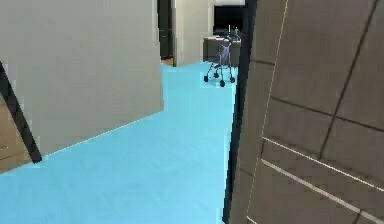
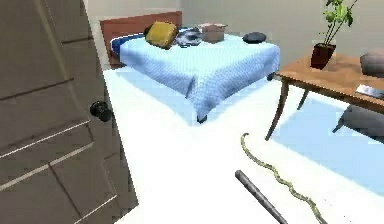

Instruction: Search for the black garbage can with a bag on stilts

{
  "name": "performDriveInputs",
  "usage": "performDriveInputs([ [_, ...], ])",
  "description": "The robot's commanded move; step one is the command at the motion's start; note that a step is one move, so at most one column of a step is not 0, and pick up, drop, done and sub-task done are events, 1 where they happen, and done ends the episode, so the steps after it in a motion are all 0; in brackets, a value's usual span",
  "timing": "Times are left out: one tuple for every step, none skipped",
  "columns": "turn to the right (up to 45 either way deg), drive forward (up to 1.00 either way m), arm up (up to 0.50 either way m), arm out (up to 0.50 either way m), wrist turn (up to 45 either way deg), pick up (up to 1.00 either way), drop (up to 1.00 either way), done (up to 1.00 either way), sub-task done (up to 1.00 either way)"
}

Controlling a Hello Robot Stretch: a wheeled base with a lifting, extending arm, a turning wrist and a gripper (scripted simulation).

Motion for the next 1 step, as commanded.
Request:
performDriveInputs([
  [-12.0,0.0,0.0,0.0,0.0,0.0,0.0,0.0,0.0],
])
